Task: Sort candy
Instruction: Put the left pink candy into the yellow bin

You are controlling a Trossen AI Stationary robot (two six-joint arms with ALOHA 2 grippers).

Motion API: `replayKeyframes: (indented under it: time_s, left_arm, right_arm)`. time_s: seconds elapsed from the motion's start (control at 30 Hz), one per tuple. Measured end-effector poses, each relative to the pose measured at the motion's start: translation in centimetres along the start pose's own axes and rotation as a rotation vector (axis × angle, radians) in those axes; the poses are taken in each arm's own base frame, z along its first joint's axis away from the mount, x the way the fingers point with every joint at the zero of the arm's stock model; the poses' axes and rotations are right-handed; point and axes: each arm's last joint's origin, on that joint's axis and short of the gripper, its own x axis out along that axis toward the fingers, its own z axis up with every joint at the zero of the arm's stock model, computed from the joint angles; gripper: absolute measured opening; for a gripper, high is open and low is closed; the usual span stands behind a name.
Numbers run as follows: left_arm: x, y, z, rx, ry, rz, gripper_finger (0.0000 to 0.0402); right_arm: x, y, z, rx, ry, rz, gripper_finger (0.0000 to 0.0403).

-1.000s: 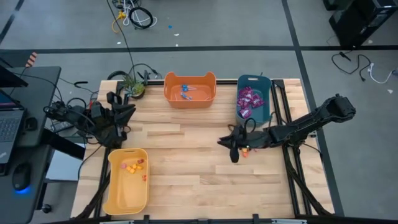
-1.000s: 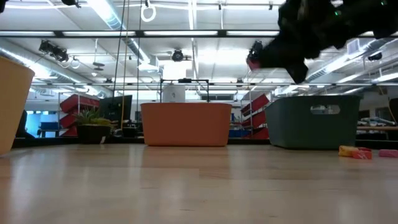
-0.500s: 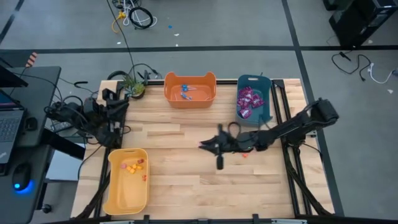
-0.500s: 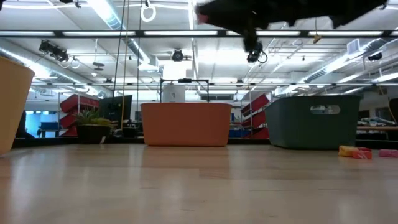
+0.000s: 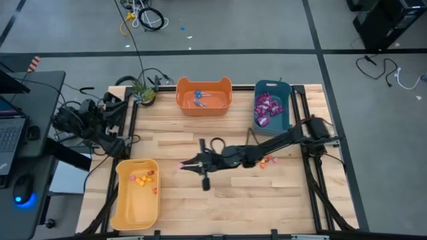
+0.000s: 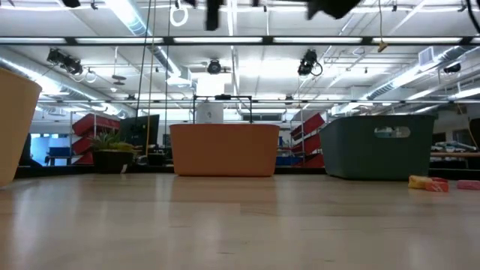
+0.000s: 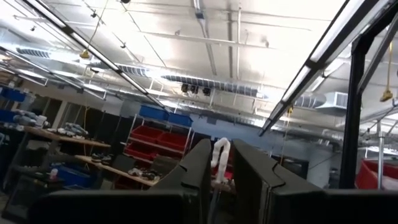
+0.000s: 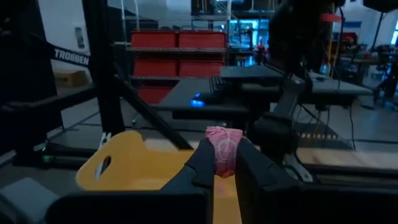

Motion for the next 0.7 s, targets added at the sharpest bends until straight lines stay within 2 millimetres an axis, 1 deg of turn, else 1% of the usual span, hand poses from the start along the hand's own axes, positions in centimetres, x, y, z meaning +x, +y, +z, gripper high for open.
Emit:
replayKeyframes:
  time_s: [0.23,0.4,0.53,0.7]
  left_arm:
    - [-0.5,0.4,0.2,0.002,0.006,-0.001,0.0067]
    - [-0.5,0.4,-0.1,0.020,0.027,-0.010,0.0067]
    - [-0.5,0.4,-0.1,0.022,0.030,-0.012,0.0067]
    - [-0.5,0.3,-0.1,0.023,0.031,-0.021,0.0067]
  right_arm:
    - [5.1,-1.0,-1.3,-0.002,-0.041,0.030,0.0031]
    - [8.0,-1.7,-1.9,0.004,-0.082,0.062,0.0031]
    - [9.7,-2.5,-3.2,0.027,-0.084,0.079,0.0030]
    - [11.0,-3.3,-4.6,0.060,-0.084,0.073,0.0030]
